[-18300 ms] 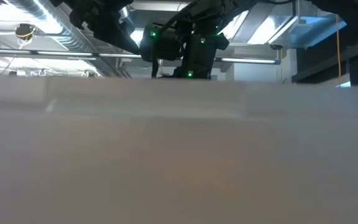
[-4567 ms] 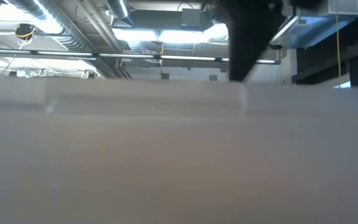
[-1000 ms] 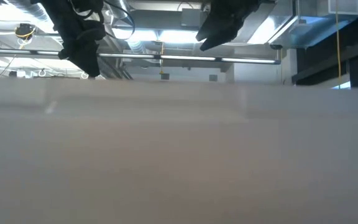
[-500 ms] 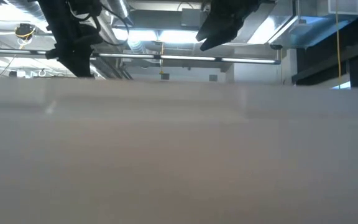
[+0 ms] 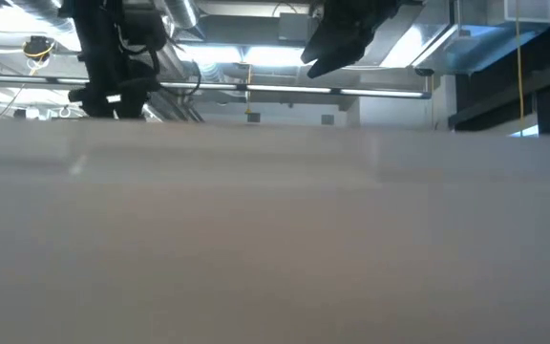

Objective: Pack school essentials
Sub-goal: Put the yellow crayon box into the supply box, then put the white pen into the supply box

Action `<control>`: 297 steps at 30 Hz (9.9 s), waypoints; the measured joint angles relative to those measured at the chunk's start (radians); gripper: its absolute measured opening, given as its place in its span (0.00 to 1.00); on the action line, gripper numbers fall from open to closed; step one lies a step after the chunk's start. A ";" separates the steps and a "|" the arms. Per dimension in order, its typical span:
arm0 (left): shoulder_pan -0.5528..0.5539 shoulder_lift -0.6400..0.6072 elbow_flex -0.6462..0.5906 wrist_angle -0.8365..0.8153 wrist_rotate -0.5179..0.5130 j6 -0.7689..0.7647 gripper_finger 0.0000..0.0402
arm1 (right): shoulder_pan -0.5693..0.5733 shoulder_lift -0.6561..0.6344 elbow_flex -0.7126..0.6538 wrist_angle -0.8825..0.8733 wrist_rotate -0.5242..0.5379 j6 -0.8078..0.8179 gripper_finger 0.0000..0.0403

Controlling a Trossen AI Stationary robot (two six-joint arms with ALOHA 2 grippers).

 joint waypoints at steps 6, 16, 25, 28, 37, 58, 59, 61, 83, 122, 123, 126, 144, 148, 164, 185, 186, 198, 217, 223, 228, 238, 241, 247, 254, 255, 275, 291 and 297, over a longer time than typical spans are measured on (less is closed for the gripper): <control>0.067 0.082 0.000 -0.001 0.017 0.052 0.96 | 0.000 0.000 0.000 0.000 0.000 -0.001 0.99; 0.183 0.230 0.000 0.042 0.093 0.160 0.99 | 0.000 0.000 0.000 0.000 0.000 -0.002 0.99; 0.302 0.328 0.000 0.077 0.140 0.261 0.99 | 0.000 0.000 0.000 0.000 0.000 -0.001 0.99; 0.321 0.358 0.000 0.099 0.139 0.283 0.99 | 0.000 0.000 0.000 0.001 0.000 0.000 0.99; 0.333 0.471 0.000 0.150 0.140 0.290 0.99 | 0.000 0.000 0.000 0.001 0.000 -0.001 0.99; 0.324 0.550 0.000 0.212 0.136 0.254 0.99 | 0.000 0.000 0.000 0.005 0.000 0.000 0.99; 0.321 0.550 0.000 0.217 0.136 0.254 0.99 | 0.000 0.000 0.000 0.005 0.000 -0.001 0.99; 0.312 0.552 0.000 0.220 0.132 0.254 0.99 | 0.000 0.000 0.000 0.005 0.000 -0.001 0.99; 0.282 0.557 0.000 0.260 0.078 0.233 0.98 | 0.000 0.000 0.001 0.005 0.000 -0.001 0.99; 0.093 0.536 0.000 0.279 0.125 0.232 0.72 | 0.000 0.000 0.001 0.005 0.000 -0.001 0.99; 0.081 0.523 0.000 0.278 0.126 0.230 0.72 | 0.000 0.000 0.000 0.005 0.000 -0.001 0.99; 0.043 0.472 0.000 0.262 0.126 0.223 0.72 | 0.000 0.000 0.001 0.005 0.000 0.000 0.99; -0.374 0.031 0.000 0.149 0.095 0.052 0.72 | 0.000 0.000 0.001 0.006 0.000 -0.001 0.99; -0.503 -0.003 0.000 0.159 0.062 -0.006 0.72 | 0.000 0.000 0.001 0.006 0.000 -0.001 0.99; -0.916 0.022 0.000 0.431 0.007 -0.086 0.72 | 0.004 0.000 0.001 0.009 -0.121 0.049 0.99; -1.108 0.213 0.000 0.670 0.013 -0.078 0.72 | 0.304 -0.076 0.002 0.049 -0.339 0.050 0.99; -1.118 0.224 0.000 0.689 0.009 -0.078 0.72 | 0.313 -0.076 0.002 0.050 -0.328 0.052 0.99; -1.217 0.338 0.000 0.867 0.007 -0.078 0.72 | 0.332 -0.076 0.002 0.045 -0.304 0.049 0.99; -1.264 0.559 0.285 0.738 0.006 -0.086 0.72 | 0.332 -0.076 0.002 0.017 -0.305 0.047 0.99; -1.270 0.651 0.330 0.734 0.007 -0.108 0.72 | 0.332 -0.075 0.001 -0.013 -0.306 0.048 0.99; -1.265 0.689 0.331 0.732 0.000 -0.130 0.72 | 0.332 -0.075 0.001 -0.016 -0.306 0.046 0.99; -1.283 0.726 0.331 0.738 -0.020 -0.164 0.72 | 0.331 -0.075 0.001 -0.012 -0.306 0.048 0.99; -1.289 0.728 0.329 0.730 -0.038 -0.166 0.72 | 0.331 -0.075 0.001 -0.011 -0.306 0.048 0.99; -1.301 0.729 0.329 0.732 -0.049 -0.181 0.72 | 0.331 -0.075 0.001 -0.011 -0.306 0.048 0.99; -1.328 0.770 0.330 0.730 -0.094 -0.183 0.72 | 0.331 -0.075 0.001 -0.009 -0.306 0.048 0.99; -1.331 0.774 0.330 0.731 -0.096 -0.183 0.72 | 0.331 -0.075 0.001 -0.009 -0.306 0.048 0.99; -1.331 0.815 0.330 0.745 -0.095 -0.184 0.77 | 0.331 -0.075 0.001 -0.002 -0.306 0.048 0.99; -1.320 0.811 0.330 0.734 -0.095 -0.185 0.99 | 0.331 -0.075 0.001 -0.001 -0.306 0.049 0.99; -1.315 0.765 0.330 0.681 -0.092 -0.184 0.99 | 0.331 -0.075 0.001 0.000 -0.306 0.049 0.99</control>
